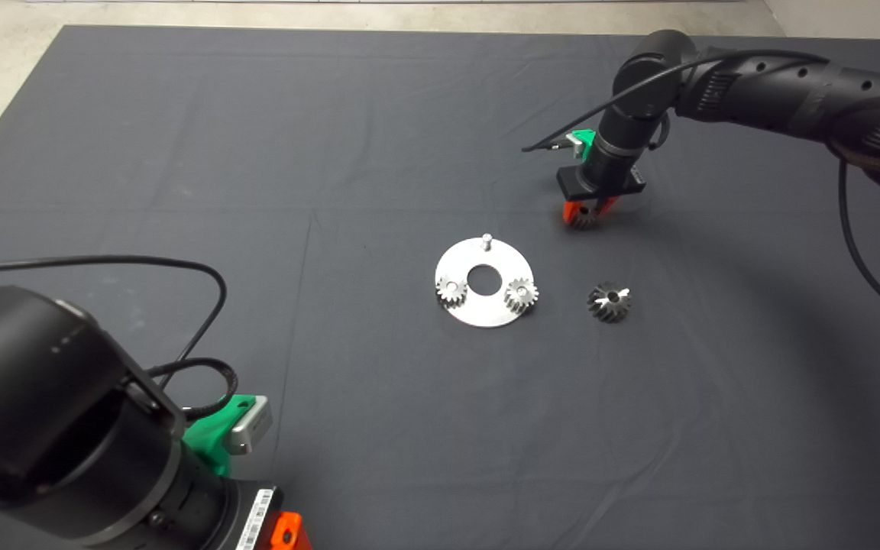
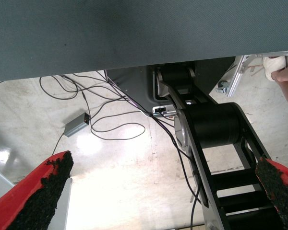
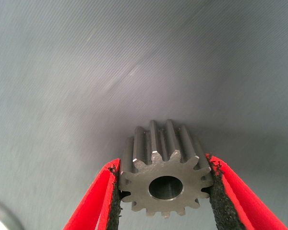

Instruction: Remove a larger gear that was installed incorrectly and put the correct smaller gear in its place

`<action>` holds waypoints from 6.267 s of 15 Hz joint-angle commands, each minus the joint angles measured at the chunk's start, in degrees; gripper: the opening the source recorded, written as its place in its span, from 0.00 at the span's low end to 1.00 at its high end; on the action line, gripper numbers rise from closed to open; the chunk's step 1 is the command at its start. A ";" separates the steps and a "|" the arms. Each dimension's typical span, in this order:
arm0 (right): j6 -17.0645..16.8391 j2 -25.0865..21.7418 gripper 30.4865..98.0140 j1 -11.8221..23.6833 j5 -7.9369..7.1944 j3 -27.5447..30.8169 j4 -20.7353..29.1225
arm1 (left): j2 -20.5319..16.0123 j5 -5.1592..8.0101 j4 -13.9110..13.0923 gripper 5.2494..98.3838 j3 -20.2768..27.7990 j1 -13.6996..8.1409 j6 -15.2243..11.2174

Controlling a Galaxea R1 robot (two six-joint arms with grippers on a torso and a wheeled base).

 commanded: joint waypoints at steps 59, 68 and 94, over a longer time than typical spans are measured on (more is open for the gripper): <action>1.96 12.82 0.17 5.18 -6.81 8.74 2.32 | 0.00 -0.18 -1.09 1.00 0.68 -0.26 -0.54; 1.96 12.82 0.17 4.54 -6.86 8.74 1.53 | 0.15 -0.18 -1.09 1.00 0.68 -0.26 -0.54; 3.37 13.78 0.16 3.75 -6.90 10.06 -5.33 | 0.53 -0.18 -1.09 1.00 0.68 -0.26 -0.54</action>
